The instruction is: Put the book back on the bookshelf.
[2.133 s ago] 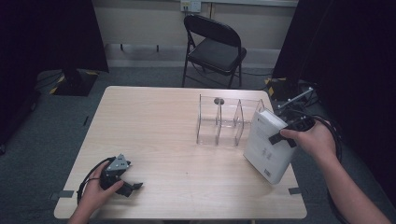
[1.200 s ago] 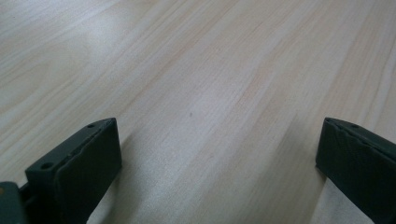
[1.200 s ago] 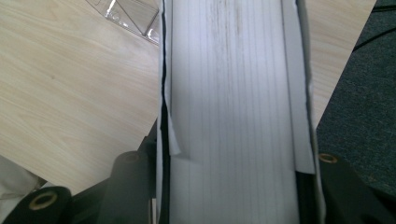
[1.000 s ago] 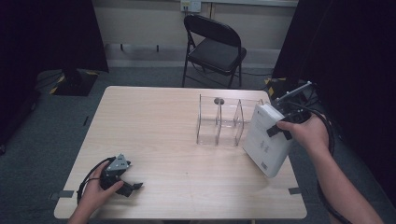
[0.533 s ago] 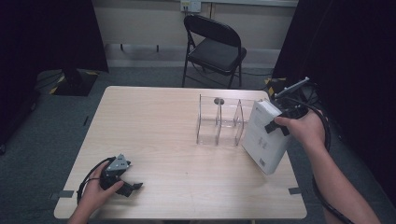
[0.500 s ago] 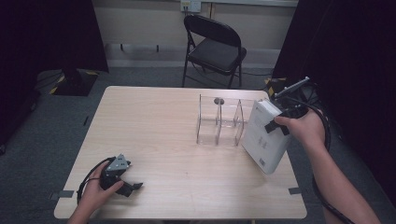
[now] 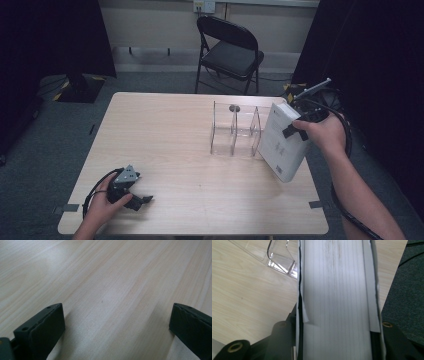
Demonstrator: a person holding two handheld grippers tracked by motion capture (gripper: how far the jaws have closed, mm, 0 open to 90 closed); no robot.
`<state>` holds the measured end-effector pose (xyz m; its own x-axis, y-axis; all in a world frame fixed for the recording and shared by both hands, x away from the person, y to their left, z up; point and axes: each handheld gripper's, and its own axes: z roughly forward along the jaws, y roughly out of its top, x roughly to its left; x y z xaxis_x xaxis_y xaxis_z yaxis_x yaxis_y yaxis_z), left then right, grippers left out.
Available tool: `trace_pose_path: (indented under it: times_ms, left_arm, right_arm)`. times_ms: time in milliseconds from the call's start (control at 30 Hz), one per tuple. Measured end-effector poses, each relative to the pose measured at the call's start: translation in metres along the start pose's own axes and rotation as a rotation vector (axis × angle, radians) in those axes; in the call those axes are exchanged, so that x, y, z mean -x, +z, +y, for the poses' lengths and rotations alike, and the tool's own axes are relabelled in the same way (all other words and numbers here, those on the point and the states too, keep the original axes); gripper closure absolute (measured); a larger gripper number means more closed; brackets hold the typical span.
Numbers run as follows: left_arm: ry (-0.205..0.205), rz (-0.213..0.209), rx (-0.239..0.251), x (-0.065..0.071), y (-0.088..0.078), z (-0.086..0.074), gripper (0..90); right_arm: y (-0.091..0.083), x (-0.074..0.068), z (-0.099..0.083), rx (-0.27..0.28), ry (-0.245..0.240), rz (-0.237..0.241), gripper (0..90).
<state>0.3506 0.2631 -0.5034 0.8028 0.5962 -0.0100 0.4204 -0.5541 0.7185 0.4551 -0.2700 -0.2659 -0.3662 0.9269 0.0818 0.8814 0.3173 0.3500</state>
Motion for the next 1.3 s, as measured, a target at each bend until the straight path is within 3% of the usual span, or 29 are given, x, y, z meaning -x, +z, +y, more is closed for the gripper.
trace_pose_path:
  times_ms: [433,1300]
  left_arm:
    - [0.006,0.000,0.001,-0.001,0.000,0.000,0.0]
    - [0.007,-0.001,0.001,-0.001,0.000,0.000,0.0]
  right_arm:
    - [0.005,0.002,0.005,-0.006,0.026,-0.027,52.6]
    - [0.011,0.004,0.015,-0.002,0.043,-0.037,52.6]
